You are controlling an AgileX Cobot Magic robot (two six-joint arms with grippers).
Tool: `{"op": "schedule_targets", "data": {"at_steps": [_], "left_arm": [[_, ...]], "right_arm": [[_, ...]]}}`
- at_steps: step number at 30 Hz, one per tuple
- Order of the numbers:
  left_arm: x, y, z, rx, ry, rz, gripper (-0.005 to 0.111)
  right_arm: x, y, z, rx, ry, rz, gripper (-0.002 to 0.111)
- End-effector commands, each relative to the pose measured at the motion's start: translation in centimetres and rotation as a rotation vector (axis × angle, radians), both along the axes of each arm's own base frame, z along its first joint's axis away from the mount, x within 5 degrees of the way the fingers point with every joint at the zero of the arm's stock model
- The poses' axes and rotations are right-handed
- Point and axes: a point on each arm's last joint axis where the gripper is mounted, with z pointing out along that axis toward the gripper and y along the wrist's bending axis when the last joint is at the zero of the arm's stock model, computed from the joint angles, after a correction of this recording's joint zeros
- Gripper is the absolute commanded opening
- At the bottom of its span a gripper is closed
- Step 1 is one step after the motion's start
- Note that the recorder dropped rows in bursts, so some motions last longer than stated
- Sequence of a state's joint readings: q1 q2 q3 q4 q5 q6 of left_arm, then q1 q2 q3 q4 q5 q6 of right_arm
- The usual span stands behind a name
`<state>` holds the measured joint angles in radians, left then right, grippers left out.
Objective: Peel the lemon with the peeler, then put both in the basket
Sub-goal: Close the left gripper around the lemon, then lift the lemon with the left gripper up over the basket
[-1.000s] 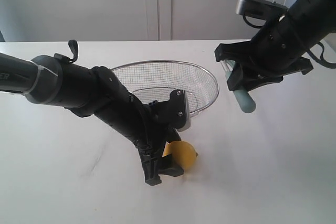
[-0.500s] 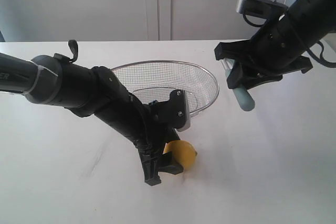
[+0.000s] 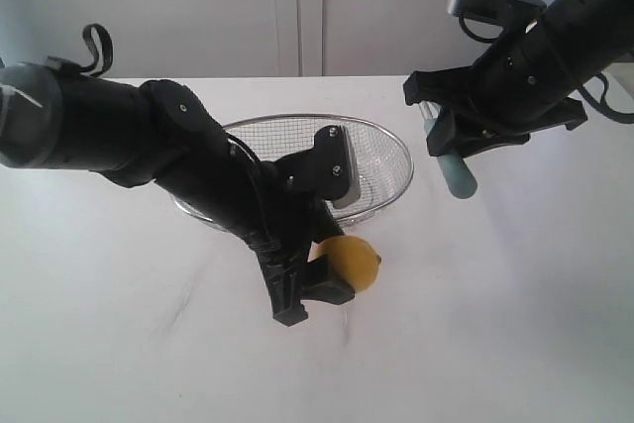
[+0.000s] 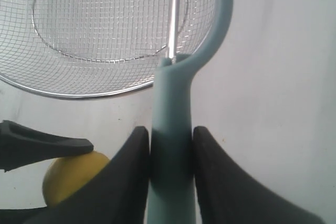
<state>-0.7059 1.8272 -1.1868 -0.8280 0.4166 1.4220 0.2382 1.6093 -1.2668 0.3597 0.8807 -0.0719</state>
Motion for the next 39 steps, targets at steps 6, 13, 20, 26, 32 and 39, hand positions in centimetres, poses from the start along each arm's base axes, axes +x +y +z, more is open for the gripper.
{"op": "schedule_targets", "data": {"at_steps": [6,13,20,26,32,39], "left_arm": [[-1.6,0.8,3.4,-0.031,0.101,0.070,0.000],[-2.6,1.4,5.5,-0.059,0.144,0.101,0.000],[-2.8,2.1,7.3,-0.096,0.107,0.112,0.000],[-1.1,4.1,8.4,-0.168,0.143,0.216,0.000],[0.3,6.1,8.5,-0.196,0.185,0.258,0.000],[1.8,7.9,9.3,-0.304,0.179,0.281,0.000]], "right_arm": [[0.0,-0.3,0.4,0.001,-0.029,-0.002,0.000],[-0.1,-0.3,0.4,0.001,-0.019,-0.001,0.000],[-0.2,-0.3,0.4,0.000,-0.011,0.003,0.000],[-0.2,-0.3,0.3,-0.001,-0.002,0.006,0.000],[-0.2,-0.3,0.3,-0.001,-0.001,0.004,0.000],[-0.3,-0.3,0.3,-0.002,0.010,0.008,0.000]]}}
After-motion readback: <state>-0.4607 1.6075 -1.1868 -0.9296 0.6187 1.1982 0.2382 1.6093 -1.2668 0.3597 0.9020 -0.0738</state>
